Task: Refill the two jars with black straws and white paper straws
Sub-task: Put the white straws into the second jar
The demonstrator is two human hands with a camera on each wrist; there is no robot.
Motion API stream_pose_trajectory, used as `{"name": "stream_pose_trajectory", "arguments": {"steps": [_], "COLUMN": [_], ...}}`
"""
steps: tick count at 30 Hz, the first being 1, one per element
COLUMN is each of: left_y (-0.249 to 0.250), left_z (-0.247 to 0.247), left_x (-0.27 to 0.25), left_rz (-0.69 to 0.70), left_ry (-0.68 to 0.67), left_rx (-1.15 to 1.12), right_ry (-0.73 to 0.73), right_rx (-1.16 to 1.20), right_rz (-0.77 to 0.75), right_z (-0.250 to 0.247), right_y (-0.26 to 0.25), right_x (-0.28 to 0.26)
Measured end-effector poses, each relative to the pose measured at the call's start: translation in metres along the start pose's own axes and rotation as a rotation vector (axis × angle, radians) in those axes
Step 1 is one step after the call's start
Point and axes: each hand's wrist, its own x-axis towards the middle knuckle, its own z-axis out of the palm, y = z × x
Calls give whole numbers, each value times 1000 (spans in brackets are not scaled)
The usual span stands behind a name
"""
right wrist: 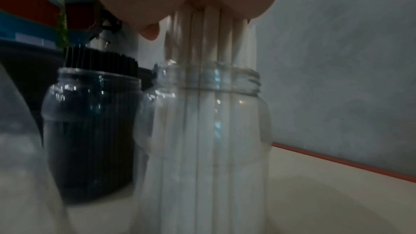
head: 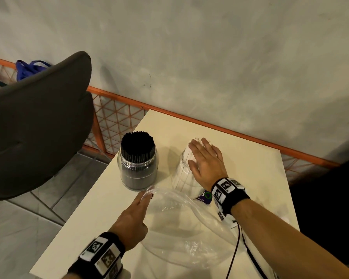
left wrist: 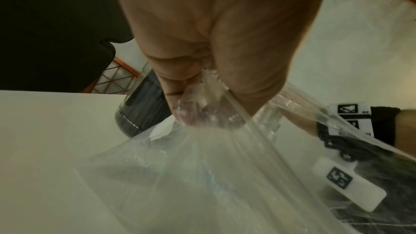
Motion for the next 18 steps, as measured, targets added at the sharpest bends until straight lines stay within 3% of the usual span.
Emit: {"name": "stream_pose_trajectory", "arguments": {"steps": [5,10,15,18], "left_y": [1,1,1,3], "left_z": [-2,-1,-1,-2], "left_x": [0,2,2,3], "left_rz": [-13,-28,-29,-31], "left_ry": [6,-9,-17,-6], "left_rx": [7,2,-1,-5], "right_ry": [3,-239,-151,-175], "right_rx": [126,155,168,271], "right_rz": [119,324,364,362], "right_z": [-20,-17,-9,-10], "right_y": [-3,3,-2,0], "right_x": [21,38,40,44]}}
